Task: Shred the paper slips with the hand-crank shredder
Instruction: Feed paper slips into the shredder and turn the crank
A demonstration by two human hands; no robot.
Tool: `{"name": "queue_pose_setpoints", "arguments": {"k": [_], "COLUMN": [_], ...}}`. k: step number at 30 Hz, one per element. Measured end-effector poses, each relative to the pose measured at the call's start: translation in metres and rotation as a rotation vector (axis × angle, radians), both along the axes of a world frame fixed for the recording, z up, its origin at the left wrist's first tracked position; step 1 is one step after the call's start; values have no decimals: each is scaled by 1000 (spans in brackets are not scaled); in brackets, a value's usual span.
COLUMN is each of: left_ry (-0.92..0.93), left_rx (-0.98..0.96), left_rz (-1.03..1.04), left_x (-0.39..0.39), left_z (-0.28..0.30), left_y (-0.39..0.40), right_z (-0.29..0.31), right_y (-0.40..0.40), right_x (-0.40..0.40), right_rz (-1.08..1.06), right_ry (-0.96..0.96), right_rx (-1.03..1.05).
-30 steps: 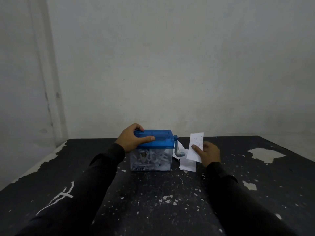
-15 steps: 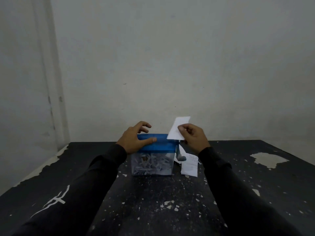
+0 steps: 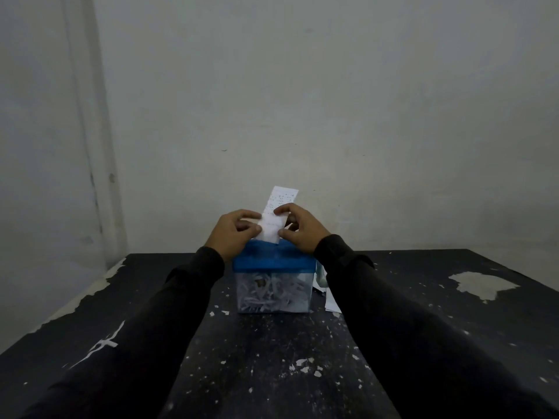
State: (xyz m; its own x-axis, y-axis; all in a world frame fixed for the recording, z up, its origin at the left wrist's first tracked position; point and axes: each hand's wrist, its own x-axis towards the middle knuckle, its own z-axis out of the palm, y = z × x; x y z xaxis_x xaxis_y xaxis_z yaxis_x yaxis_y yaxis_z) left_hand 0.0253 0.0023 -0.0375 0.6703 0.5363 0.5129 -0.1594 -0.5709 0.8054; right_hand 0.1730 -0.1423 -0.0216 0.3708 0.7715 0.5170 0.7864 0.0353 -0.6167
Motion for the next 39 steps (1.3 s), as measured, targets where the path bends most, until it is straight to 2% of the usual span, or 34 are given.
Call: {"name": "queue_pose_setpoints", "arguments": {"k": [3,8,12,16,21,29,36,39], "left_ry": [15,58,62,28,-18,-29,-11,33], "left_rx": [-63,28,80,52,41,82,141,199], "left_rz": [3,79,101,88,85,168,192,101], "left_x": [-1,-3,-5,-7,-4,5,9,12], "left_z": [-2,-8,-15,-25,-32,-36,-39,-42], "left_y": [3,10,16,15,14,8,1,2], "right_z": [0,-3,-10,-27,-39,-52,-40,-39], "right_y": [1,0,-17,-46,-73,-73,-72,-71], "right_x": [1,-2,8,21,16,8,7,10], "right_rz": [9,14,-131,-267,-166,-119,-158,-170], "right_ry": [-32,-18,-32,30,157,306,231,168], "right_rx": [-45,-57,-31,-76,-268,-178,-199,-204]}}
